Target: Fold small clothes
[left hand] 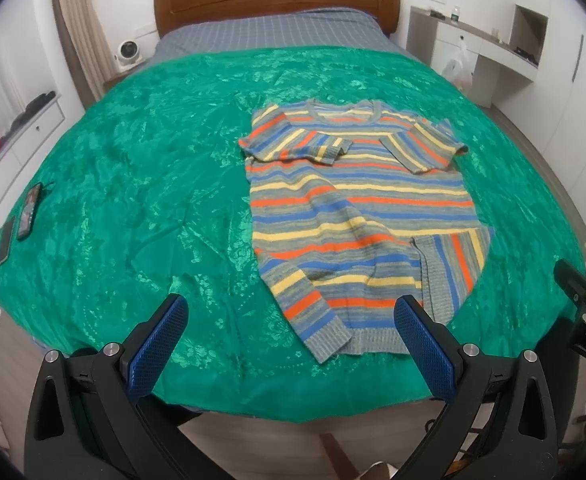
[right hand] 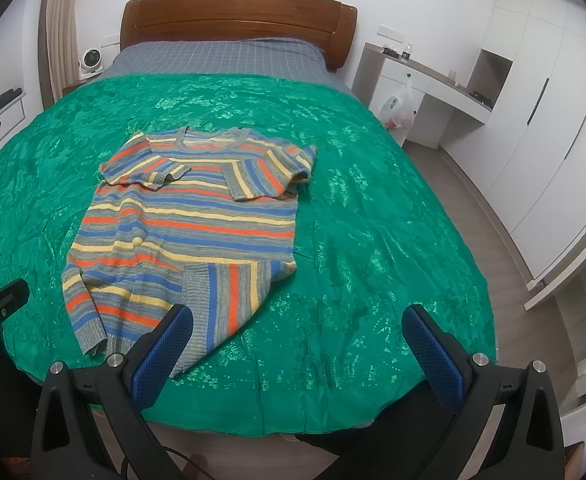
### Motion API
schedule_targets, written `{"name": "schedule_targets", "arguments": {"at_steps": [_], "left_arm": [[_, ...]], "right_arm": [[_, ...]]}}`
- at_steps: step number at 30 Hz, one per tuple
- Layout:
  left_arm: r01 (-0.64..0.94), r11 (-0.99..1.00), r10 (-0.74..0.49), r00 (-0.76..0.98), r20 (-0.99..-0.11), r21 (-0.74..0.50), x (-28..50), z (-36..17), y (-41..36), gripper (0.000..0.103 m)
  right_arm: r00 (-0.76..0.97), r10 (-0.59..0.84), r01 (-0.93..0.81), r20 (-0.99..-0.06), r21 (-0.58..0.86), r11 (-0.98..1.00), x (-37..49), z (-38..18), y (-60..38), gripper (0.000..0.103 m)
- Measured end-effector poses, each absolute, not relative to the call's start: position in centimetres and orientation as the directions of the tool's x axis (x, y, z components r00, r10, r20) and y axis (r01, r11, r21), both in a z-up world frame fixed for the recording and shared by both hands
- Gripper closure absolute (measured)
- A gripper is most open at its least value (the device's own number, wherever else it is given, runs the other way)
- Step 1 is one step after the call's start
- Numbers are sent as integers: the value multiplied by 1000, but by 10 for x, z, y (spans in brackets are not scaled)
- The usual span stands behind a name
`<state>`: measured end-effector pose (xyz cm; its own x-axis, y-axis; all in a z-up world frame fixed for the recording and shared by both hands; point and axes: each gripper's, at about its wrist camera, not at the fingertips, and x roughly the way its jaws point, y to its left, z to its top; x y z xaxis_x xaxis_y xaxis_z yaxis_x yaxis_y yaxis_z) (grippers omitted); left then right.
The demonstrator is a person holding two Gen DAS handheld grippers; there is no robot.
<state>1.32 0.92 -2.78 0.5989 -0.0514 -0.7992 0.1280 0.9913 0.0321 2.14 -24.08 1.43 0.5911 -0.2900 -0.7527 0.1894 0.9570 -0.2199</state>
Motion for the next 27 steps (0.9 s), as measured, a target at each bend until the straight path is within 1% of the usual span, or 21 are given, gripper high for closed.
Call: {"name": "schedule_targets", "arguments": {"at_steps": [27], "left_arm": [[131,991,-52,593,-804,32,10,-31,9,0]], "right_arm": [[585,-285,188,-759,-214,958,19,14,-240,0]]}}
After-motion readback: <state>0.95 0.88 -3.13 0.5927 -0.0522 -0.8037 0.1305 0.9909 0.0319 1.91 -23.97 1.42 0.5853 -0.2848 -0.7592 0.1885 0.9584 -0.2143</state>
